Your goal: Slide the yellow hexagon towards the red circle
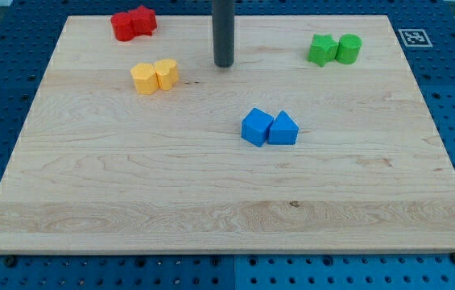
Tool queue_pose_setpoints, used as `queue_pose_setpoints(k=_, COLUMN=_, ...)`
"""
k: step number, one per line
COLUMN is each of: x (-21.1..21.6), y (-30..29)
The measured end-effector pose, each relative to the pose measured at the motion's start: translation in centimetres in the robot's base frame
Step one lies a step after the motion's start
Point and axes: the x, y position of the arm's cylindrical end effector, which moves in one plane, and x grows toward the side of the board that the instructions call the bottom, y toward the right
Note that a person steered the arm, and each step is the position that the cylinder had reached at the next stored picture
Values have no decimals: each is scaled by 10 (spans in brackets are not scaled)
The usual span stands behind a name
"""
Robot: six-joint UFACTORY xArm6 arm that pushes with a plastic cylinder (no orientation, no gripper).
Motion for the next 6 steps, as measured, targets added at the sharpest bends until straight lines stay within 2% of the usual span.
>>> queue_pose_setpoints(k=1, x=42, y=-27)
queue_pose_setpoints(k=2, x=60, y=-48)
queue_pose_setpoints(k=5, x=67, y=-120)
queue_pose_setpoints(k=6, x=57, y=-118)
